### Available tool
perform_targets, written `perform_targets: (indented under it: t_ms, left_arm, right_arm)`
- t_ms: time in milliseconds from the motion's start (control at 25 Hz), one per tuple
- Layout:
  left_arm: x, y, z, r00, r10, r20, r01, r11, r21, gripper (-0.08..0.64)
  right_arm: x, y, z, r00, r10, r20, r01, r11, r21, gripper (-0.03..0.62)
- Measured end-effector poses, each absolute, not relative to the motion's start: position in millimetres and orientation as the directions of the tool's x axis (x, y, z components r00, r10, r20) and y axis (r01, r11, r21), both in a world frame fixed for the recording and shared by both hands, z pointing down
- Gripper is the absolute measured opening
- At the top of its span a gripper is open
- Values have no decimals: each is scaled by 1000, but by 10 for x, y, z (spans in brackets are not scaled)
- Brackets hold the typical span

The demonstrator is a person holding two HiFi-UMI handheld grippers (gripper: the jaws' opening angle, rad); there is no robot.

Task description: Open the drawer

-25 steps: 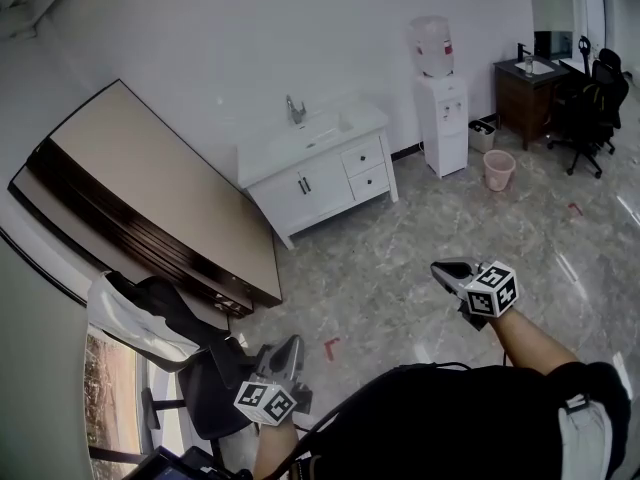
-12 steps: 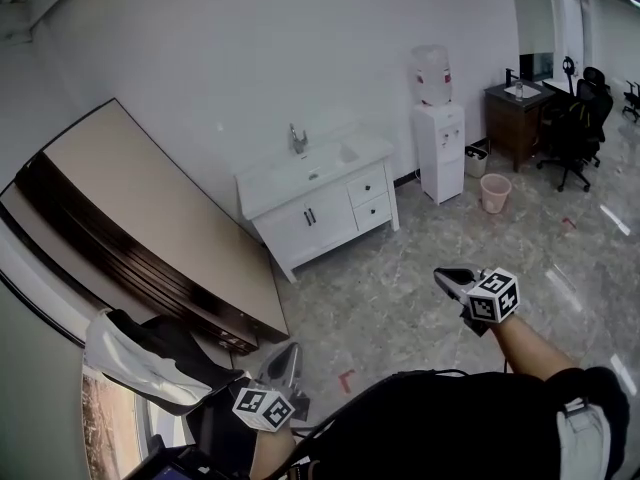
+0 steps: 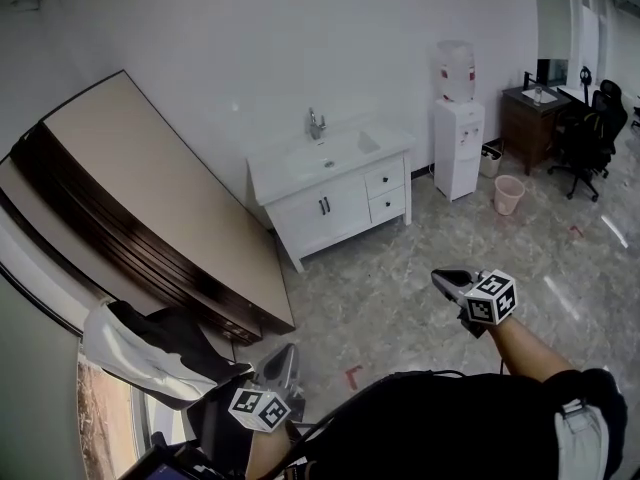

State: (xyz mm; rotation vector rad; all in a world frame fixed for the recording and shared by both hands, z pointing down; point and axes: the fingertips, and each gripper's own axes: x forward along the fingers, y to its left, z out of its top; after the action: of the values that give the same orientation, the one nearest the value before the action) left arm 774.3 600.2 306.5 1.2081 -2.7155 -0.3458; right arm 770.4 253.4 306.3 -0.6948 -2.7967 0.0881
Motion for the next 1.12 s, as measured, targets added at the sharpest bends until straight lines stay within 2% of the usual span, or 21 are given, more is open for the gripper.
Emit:
perform_targets:
  t_ms: [400, 800, 1120]
  left_arm:
    - [7035, 5836, 3116, -728, -682, 65, -647, 716, 262, -5]
    - [6085, 4963, 2830, -782, -621, 46, -591, 764, 259, -5]
    - [5530, 4254, 2761, -774, -631, 59, -602, 761, 243, -5]
  right_arm:
    - [6656, 2530, 3181, -787, 576, 222, 556, 817, -150, -3]
    - [5421, 1765, 2984, -736, 645, 207, 627, 764, -152, -3]
    - [4889, 1123, 2971, -733, 650, 199, 632, 759, -156, -3]
